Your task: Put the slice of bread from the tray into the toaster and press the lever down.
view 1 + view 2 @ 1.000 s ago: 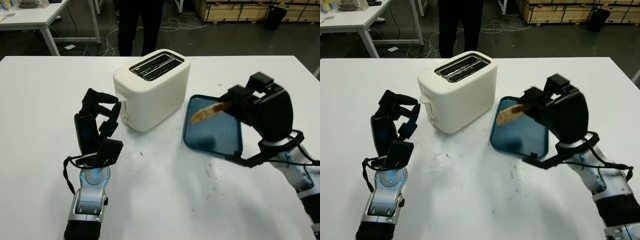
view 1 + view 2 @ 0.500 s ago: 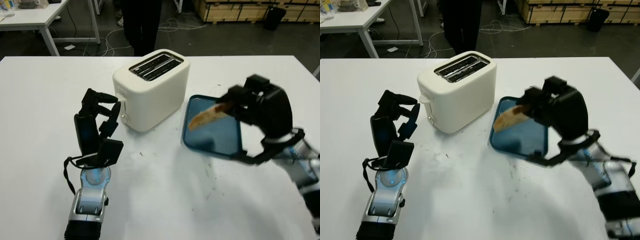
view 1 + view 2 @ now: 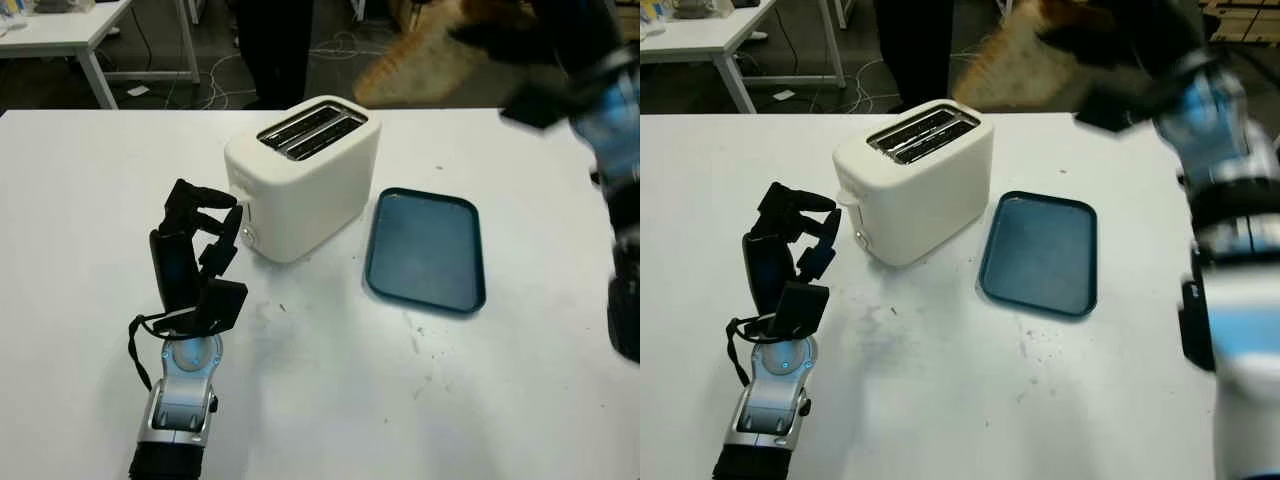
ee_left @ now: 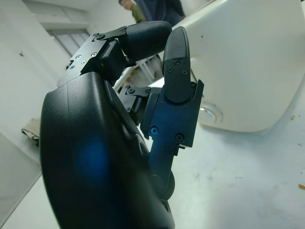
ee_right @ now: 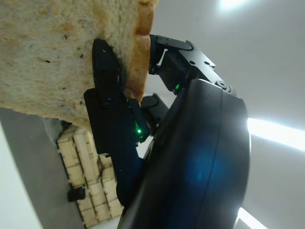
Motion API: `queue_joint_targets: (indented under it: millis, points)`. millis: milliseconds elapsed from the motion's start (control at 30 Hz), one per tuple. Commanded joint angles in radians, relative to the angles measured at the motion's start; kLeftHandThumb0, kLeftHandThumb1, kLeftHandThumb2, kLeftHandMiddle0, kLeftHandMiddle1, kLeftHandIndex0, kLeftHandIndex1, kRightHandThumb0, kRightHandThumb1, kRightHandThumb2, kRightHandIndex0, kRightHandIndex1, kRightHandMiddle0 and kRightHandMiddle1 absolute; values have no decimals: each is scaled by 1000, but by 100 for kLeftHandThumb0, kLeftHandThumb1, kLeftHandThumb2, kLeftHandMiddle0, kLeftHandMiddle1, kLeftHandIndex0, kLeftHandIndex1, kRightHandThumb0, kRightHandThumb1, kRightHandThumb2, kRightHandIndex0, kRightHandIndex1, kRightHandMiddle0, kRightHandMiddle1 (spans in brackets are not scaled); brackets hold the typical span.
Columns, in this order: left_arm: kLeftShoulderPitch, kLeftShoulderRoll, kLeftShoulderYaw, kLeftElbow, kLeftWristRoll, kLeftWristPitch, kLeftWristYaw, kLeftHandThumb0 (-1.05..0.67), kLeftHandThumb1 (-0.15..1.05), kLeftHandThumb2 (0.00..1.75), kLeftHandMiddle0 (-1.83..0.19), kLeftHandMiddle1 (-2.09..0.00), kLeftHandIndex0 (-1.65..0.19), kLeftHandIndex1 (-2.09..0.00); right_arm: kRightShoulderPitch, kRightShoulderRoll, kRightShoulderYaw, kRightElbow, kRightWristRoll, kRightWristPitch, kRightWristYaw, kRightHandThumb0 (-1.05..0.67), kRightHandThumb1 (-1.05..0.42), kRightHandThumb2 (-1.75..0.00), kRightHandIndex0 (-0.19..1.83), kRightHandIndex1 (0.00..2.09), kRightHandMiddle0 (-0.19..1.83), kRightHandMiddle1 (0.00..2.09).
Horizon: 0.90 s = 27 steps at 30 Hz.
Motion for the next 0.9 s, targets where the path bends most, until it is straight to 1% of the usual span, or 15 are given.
queue_joint_targets:
  millis: [0, 33, 67, 133, 233, 267, 333, 367, 400, 433, 467, 533, 667, 767, 867]
  points:
    - [4, -4, -4, 7, 10, -7, 6, -49, 92, 31, -59, -175, -47, -149, -69, 27, 36, 50, -38, 39, -27, -60, -92, -48, 107, 175, 91, 150]
    - [2, -1, -4, 11, 10, -15, 7, -49, 92, 31, -59, -175, -47, -149, -90, 40, 55, 68, -55, 53, -40, -61, -92, -50, 109, 175, 89, 162]
    - [2, -1, -6, 12, 13, -16, 9, -48, 92, 31, -60, -175, -47, -150, -106, 53, 71, 82, -70, 61, -54, -62, -92, -53, 112, 175, 90, 169]
    - [4, -2, -7, 4, 18, -3, 11, -49, 92, 32, -60, -175, -47, -151, -132, 75, 105, 103, -100, 88, -75, -62, -92, -56, 114, 175, 91, 173]
    - [5, -3, -7, -6, 20, 11, 11, -50, 92, 31, -59, -175, -47, -151, -157, 106, 144, 126, -131, 113, -97, -60, -92, -55, 114, 175, 88, 174]
    - [6, -3, -7, -6, 18, 11, 11, -50, 92, 31, -59, -175, -47, -151, -162, 114, 159, 132, -144, 116, -111, -58, -92, -52, 113, 175, 86, 169]
    - [8, -4, -7, -8, 12, 11, 8, -50, 92, 31, -59, -175, -47, -152, -170, 134, 189, 145, -172, 120, -134, -57, -92, -50, 112, 175, 90, 150]
    - [8, -5, -6, -7, 6, 6, 6, -49, 92, 30, -58, -175, -47, -151, -174, 144, 199, 152, -180, 127, -136, -58, -92, -49, 110, 174, 94, 137]
    - [9, -5, -6, -7, 9, 6, 9, -49, 92, 30, -58, -175, -47, -151, -177, 153, 207, 157, -186, 135, -135, -58, -92, -49, 109, 173, 96, 133]
    - [9, -5, -6, -10, 13, 10, 12, -49, 92, 29, -58, -175, -47, -150, -179, 164, 214, 162, -189, 146, -133, -59, -92, -49, 109, 174, 94, 142]
    - [9, -4, -5, -10, 16, 11, 14, -49, 92, 30, -58, -175, -47, -150, -179, 175, 220, 166, -190, 154, -129, -60, -92, -50, 110, 174, 89, 161]
    - [11, -3, -4, -15, 19, 13, 13, -48, 92, 30, -58, -175, -48, -149, -174, 191, 230, 170, -190, 154, -130, -60, -92, -51, 111, 174, 86, 172]
    - [14, 0, 1, -14, 18, 8, 14, -50, 92, 30, -59, -175, -48, -148, -162, 221, 260, 180, -206, 180, -133, -60, -92, -51, 110, 175, 83, 174]
    - [17, 0, 3, -18, 14, 8, 13, -50, 92, 31, -59, -175, -49, -148, -147, 237, 273, 187, -214, 174, -130, -58, -92, -51, 112, 175, 84, 175]
    - [20, 0, 5, -19, 18, 6, 17, -49, 92, 31, -59, -175, -48, -149, -136, 244, 299, 190, -234, 174, -150, -58, -92, -52, 111, 175, 80, 175]
